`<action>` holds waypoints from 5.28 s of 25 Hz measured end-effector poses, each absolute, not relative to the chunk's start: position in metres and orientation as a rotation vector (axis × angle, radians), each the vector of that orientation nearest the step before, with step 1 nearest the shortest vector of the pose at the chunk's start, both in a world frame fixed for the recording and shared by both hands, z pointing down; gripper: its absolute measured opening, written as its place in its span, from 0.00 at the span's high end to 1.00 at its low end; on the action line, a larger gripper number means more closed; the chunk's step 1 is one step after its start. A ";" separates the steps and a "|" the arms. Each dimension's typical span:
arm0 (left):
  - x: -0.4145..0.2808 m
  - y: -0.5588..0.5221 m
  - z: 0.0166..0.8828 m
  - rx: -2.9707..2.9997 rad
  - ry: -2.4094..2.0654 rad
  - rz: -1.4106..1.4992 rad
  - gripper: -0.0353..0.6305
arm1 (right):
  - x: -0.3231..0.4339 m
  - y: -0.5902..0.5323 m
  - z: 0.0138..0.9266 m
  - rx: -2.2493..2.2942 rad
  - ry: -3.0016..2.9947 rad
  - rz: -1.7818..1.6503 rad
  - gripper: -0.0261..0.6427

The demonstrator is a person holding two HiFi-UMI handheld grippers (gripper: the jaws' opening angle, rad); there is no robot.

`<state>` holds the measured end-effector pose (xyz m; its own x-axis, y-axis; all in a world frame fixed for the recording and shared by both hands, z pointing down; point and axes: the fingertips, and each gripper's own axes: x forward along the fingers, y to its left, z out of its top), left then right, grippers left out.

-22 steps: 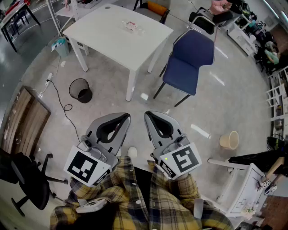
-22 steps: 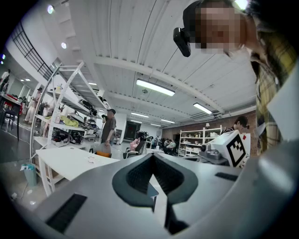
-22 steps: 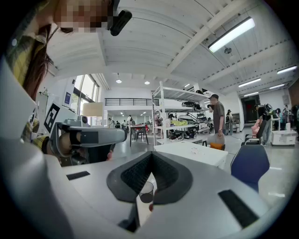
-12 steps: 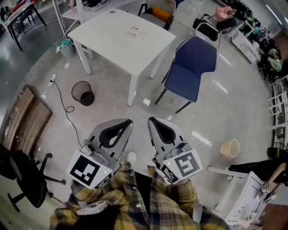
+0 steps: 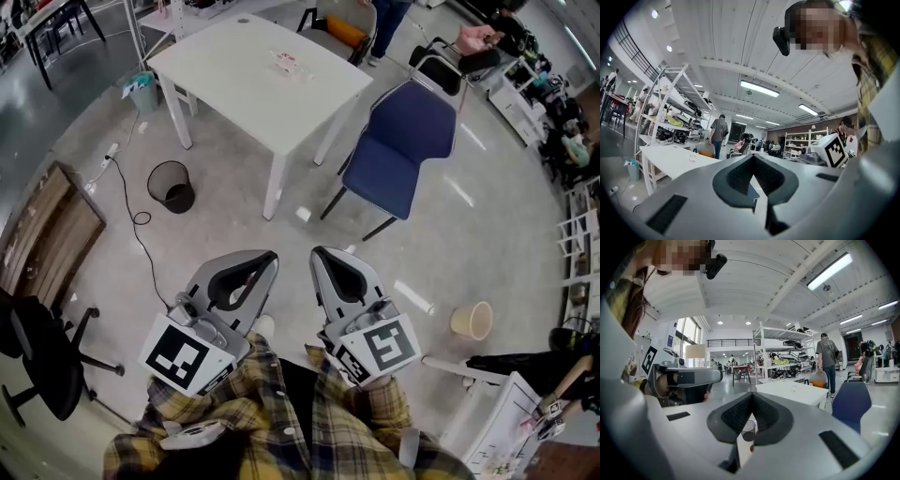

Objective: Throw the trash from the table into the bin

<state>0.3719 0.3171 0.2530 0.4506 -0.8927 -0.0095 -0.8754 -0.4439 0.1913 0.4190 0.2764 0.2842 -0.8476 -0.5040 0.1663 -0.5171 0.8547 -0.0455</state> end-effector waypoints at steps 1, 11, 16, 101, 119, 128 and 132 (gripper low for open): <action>0.369 0.316 0.254 2.533 -1.562 -0.166 0.94 | 0.417 0.275 0.286 0.795 -2.877 0.133 0.96; 0.309 0.263 0.257 2.527 -1.554 -0.195 0.94 | 0.359 0.227 0.293 0.789 -2.856 0.143 0.96; 0.265 0.224 0.249 2.550 -1.551 -0.167 0.94 | 0.314 0.187 0.288 0.795 -2.859 0.146 0.96; 0.036 -0.225 0.287 2.448 -1.465 -0.058 0.94 | 0.144 -0.352 0.385 0.790 -2.466 0.185 0.96; 0.002 -0.228 0.330 2.318 -1.526 -0.010 0.94 | 0.104 -0.401 0.504 0.387 -2.213 0.089 0.61; -0.026 -0.235 0.332 2.248 -1.555 -0.001 0.94 | 0.088 -0.425 0.547 0.248 -2.051 0.132 0.49; -0.034 -0.239 0.335 2.229 -1.571 -0.007 0.94 | 0.087 -0.430 0.567 0.220 -2.002 0.143 0.49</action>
<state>-0.0339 -0.2390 0.3349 0.3646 -0.9029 0.2278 -0.9007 -0.2798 0.3324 0.0869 -0.4295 0.5666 -0.4164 -0.0909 0.9046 -0.2187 0.9758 -0.0026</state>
